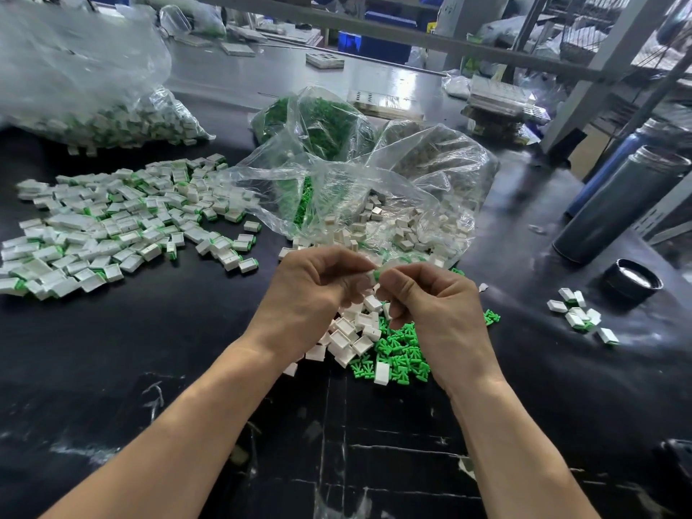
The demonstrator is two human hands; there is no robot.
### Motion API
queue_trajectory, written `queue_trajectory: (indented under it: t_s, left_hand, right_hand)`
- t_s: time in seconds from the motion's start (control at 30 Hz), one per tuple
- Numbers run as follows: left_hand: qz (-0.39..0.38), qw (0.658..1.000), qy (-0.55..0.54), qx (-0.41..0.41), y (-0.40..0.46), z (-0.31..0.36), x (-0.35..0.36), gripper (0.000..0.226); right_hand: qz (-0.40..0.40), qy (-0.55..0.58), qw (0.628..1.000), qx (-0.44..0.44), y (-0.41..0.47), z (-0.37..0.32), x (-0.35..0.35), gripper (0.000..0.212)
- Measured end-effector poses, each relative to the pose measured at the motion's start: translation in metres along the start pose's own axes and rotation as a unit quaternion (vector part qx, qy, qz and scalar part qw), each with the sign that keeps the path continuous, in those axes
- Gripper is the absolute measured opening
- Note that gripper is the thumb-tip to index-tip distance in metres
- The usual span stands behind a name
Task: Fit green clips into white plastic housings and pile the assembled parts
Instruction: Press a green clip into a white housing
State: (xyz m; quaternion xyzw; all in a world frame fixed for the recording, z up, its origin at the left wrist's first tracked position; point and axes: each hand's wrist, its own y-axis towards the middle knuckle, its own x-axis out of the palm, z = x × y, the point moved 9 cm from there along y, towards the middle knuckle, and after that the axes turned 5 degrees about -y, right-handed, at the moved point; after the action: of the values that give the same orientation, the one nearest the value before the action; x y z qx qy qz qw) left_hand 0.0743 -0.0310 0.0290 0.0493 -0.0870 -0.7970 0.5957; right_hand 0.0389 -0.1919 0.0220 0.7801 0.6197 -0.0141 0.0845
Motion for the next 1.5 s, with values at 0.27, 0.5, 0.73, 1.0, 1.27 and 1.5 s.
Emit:
queue_trajectory:
  t_s: [0.27, 0.5, 0.73, 1.0, 1.27, 1.5]
  left_hand:
    - [0.007, 0.998, 0.051, 0.027, 0.001, 0.007, 0.006, 0.011]
    - [-0.029, 0.997, 0.058, 0.041, -0.002, 0.006, 0.025, 0.01]
    - [-0.025, 0.998, 0.04, 0.046, -0.003, 0.006, 0.025, 0.01]
    - [-0.007, 0.999, 0.011, 0.033, -0.003, 0.001, 0.027, 0.009]
    - [-0.012, 1.0, 0.005, 0.029, -0.001, -0.004, 0.024, 0.008]
    - [-0.004, 1.0, -0.01, 0.026, -0.002, -0.004, 0.025, 0.01]
  right_hand:
    - [0.015, 0.008, 0.997, 0.07, -0.005, 0.008, 0.012, 0.053]
    - [-0.001, 0.038, 0.998, 0.055, -0.008, 0.003, 0.027, 0.064]
    - [-0.019, -0.013, 1.0, -0.017, -0.005, -0.009, 0.031, 0.07]
    - [0.032, -0.017, 0.999, -0.028, 0.001, -0.003, 0.027, 0.063]
    - [0.034, 0.003, 0.999, -0.002, 0.001, 0.007, 0.028, 0.055]
    - [0.07, -0.024, 0.997, -0.017, 0.003, 0.005, 0.024, 0.056]
